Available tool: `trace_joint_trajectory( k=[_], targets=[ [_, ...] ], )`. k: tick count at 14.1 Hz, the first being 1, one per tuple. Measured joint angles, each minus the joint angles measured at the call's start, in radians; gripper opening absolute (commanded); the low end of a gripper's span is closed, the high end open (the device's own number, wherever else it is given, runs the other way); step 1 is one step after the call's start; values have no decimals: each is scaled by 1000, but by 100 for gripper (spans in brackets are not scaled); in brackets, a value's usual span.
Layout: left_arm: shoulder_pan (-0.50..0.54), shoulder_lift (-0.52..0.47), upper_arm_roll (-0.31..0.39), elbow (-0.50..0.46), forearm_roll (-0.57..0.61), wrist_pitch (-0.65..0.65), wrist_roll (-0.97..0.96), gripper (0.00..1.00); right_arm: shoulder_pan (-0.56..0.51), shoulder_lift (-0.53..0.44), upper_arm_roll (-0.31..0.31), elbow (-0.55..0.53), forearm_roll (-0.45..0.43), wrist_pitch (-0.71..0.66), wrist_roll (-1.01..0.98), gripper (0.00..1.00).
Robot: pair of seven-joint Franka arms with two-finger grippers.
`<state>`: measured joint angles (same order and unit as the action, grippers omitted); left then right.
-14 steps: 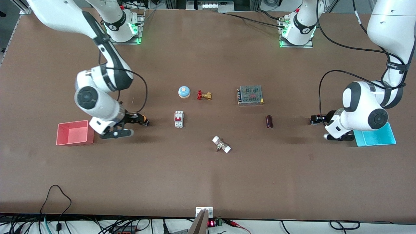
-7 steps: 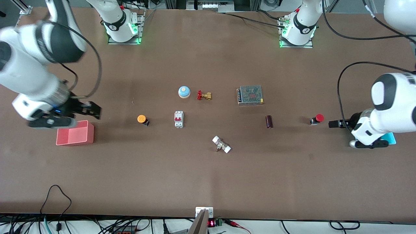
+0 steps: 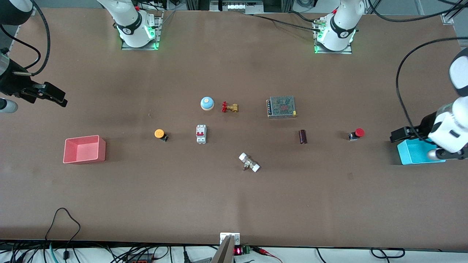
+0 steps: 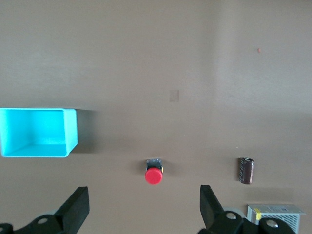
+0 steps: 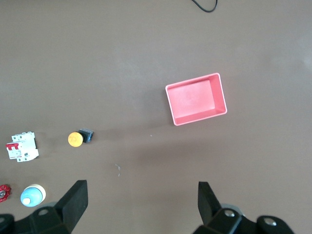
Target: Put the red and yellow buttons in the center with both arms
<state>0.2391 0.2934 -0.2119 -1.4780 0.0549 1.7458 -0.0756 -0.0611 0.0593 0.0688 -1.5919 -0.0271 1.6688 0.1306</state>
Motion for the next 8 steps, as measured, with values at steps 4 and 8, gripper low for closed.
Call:
trace_joint_trajectory(
  k=[4, 8],
  targets=[
    [0, -15, 8, 65, -37, -79, 0, 100, 2, 7, -1, -1, 3, -38, 0, 100],
    [-106, -22, 140, 73, -75, -80, 12, 100, 11, 4, 4, -1, 9, -62, 1, 100]
  ],
)
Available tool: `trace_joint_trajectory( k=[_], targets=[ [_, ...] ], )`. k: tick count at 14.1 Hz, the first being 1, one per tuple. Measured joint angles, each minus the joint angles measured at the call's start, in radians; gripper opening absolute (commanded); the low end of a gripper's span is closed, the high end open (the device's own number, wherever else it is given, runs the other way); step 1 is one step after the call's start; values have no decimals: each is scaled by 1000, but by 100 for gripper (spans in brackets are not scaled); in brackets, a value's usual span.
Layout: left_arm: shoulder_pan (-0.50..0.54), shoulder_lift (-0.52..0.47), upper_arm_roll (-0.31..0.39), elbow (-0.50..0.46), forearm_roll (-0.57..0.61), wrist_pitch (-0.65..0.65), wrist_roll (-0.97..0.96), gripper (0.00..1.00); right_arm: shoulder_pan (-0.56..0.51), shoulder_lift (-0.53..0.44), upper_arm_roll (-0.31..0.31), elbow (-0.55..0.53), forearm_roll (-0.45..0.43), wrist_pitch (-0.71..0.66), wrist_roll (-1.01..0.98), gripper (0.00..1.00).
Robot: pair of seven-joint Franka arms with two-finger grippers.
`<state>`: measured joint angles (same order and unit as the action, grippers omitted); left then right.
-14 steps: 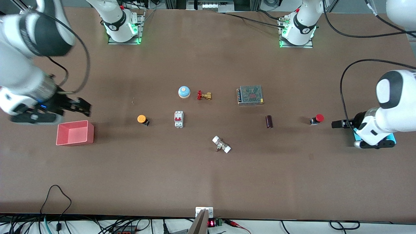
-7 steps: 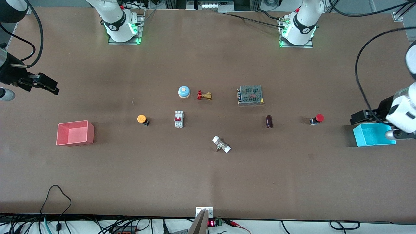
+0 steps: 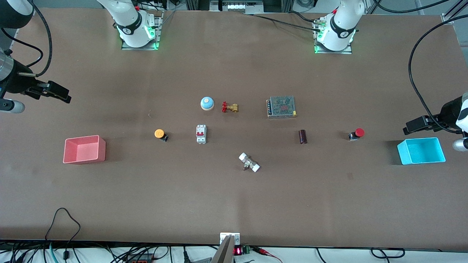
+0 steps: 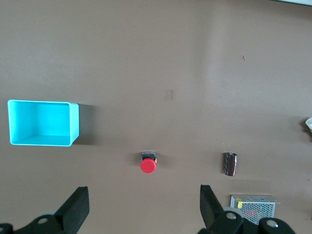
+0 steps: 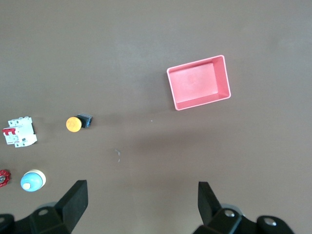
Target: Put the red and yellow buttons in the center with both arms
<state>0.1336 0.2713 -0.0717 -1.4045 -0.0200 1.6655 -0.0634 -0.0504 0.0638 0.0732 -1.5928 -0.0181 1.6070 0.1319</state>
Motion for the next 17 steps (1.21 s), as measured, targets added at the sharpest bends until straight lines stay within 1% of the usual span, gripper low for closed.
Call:
trace_joint_trajectory(
  k=[2, 4, 7, 11, 15, 17],
  targets=[
    [-21, -30, 19, -26, -1, 0, 13, 100, 15, -8, 10, -3, 9, -16, 4, 100],
    [-25, -74, 21, -61, -1, -1, 15, 100, 30, -11, 14, -4, 10, -20, 6, 100],
    [-25, -123, 30, -87, -1, -24, 15, 100, 33, -11, 14, -4, 10, -21, 6, 100],
    [-25, -150, 33, -108, -2, -30, 15, 100, 33, -11, 14, -4, 10, -21, 6, 100],
    [-26, -176, 31, -163, -2, -5, 15, 100, 43, -11, 14, -4, 10, -21, 6, 100],
    [-26, -186, 31, -172, -2, -4, 15, 100, 44, -11, 14, -4, 10, -21, 6, 100]
  ],
)
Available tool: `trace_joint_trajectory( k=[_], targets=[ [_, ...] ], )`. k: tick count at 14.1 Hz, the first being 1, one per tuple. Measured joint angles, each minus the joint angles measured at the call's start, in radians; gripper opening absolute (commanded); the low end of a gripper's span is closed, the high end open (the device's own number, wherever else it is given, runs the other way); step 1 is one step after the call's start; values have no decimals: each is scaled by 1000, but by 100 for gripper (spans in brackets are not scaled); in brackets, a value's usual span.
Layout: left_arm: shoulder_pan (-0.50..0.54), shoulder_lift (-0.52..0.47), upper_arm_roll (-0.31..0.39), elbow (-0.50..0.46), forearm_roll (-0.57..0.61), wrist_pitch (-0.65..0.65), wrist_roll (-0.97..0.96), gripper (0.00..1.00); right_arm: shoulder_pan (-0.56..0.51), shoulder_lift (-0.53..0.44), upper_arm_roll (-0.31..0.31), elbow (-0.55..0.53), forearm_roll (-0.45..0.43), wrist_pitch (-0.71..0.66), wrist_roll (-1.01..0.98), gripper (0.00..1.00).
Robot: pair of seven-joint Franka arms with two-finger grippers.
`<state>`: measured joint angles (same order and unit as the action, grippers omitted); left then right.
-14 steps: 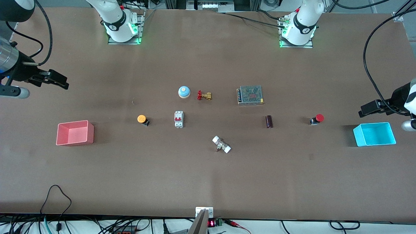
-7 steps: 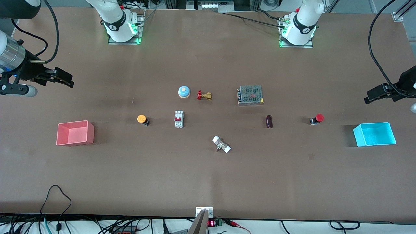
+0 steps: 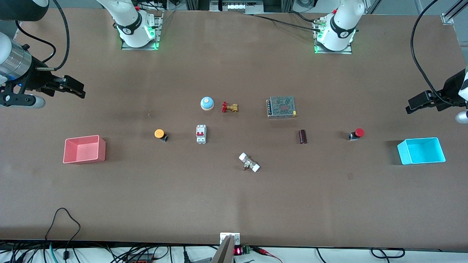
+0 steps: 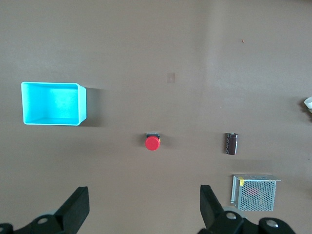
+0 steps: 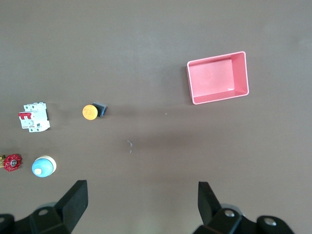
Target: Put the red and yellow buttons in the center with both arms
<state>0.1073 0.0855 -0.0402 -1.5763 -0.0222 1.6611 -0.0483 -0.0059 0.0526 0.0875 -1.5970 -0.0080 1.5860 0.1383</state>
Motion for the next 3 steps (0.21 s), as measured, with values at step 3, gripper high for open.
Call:
trace_joint_trajectory(
  k=[3],
  targets=[
    [0, -12, 0, -7, 0, -2, 0, 100, 0, 0, 0, 0, 0, 0, 0, 100]
  ],
)
